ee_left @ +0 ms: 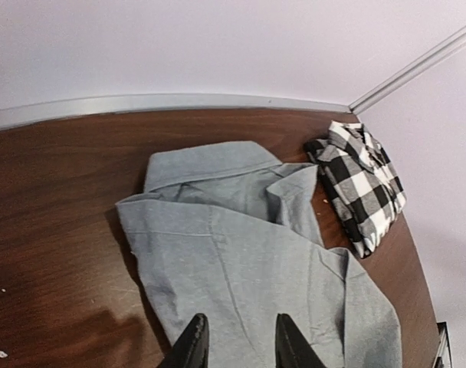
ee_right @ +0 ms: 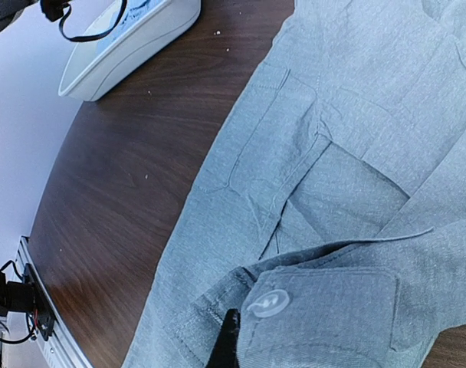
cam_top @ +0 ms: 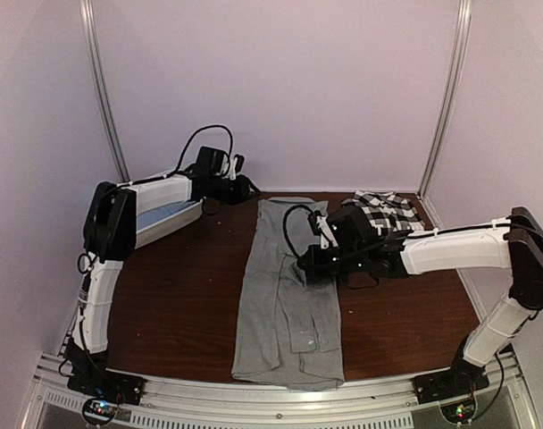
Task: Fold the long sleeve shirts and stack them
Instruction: Fold the sleeve of the rectangle-folded shirt.
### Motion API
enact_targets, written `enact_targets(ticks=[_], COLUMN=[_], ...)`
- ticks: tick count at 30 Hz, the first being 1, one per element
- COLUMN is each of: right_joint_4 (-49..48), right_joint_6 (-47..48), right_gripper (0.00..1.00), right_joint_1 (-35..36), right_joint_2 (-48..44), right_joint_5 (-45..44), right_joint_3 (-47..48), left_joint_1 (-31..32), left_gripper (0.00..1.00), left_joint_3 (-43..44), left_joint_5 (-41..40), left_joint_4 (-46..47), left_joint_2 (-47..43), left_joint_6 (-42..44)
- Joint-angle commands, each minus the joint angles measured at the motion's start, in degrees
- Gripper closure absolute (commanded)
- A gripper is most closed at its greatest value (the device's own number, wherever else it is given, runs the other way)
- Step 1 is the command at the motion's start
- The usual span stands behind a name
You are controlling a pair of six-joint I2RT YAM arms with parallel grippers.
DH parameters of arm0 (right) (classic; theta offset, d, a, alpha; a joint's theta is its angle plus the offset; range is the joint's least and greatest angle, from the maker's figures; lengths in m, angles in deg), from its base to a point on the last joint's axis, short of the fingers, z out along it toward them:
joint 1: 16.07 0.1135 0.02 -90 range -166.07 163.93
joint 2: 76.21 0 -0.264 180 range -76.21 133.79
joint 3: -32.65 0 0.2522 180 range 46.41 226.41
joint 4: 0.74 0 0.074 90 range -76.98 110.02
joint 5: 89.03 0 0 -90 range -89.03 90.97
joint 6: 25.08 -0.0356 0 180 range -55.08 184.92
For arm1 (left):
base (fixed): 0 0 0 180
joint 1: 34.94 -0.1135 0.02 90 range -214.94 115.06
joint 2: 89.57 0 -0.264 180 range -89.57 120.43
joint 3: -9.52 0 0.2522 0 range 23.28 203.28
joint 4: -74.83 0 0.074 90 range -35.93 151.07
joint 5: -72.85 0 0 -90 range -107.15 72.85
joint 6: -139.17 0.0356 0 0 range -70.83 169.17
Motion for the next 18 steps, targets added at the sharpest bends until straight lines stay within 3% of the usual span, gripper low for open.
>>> enact_targets(ticks=[1,10,18], right_joint_4=[-0.6,-1.9,-1.1], right_joint_6=[-2.0,-3.2,-1.7], right_gripper=[1.00,1.00,1.00], right_joint_1=[0.3,0.5,3.8], right_joint_2=[-4.2,-9.0,-11.2], right_joint_5=[-4.1,-4.6,-4.4], right_joint_3=[0.4,-0.5,1.0], left_joint_1=[3.6,5.9,4.7], left_gripper=[0.69,0.71,0.72], left_joint_3=[-7.6,-12.0,-9.2], left_joint_5=[2.9,2.8,-4.8], left_joint_4=[6.6,9.8,5.7], left_joint_2=[-5.4,-0.5,4.3], left_joint_6=[0.3,-3.2,-2.6])
